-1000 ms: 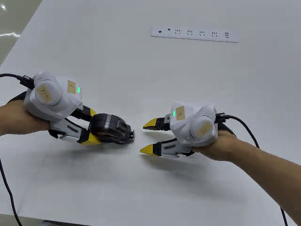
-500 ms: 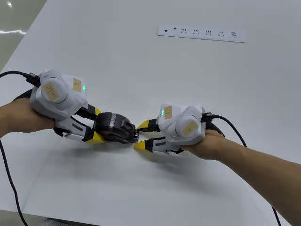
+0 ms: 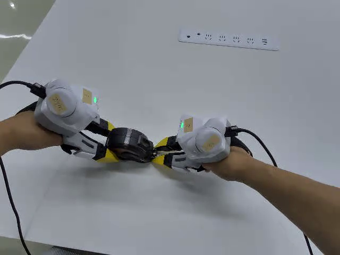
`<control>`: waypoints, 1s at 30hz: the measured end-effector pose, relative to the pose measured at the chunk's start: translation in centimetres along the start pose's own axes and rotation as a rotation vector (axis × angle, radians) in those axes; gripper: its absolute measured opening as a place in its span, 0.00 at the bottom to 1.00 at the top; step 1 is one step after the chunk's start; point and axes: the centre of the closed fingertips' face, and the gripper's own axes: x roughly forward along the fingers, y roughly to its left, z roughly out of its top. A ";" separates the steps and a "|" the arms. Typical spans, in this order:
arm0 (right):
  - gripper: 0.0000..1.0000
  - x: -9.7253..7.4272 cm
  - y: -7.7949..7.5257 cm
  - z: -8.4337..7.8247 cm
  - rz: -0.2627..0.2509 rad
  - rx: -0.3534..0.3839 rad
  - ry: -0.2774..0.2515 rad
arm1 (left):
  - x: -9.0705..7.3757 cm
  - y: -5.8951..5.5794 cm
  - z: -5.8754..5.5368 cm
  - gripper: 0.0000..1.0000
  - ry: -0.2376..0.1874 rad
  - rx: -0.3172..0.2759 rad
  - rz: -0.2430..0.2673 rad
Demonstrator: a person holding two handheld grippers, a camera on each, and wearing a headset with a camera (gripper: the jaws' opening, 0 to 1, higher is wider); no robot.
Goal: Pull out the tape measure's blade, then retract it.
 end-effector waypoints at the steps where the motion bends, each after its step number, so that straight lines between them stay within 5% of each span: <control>1: 0.10 0.0 0.0 0.0 0.000 0.000 0.002 | 0.0 0.0 0.0 0.28 -0.001 0.000 -0.001; 30: 0.09 -1.7 -0.4 0.2 0.015 -0.066 0.023 | -0.1 0.1 -0.3 0.28 0.003 -0.017 0.002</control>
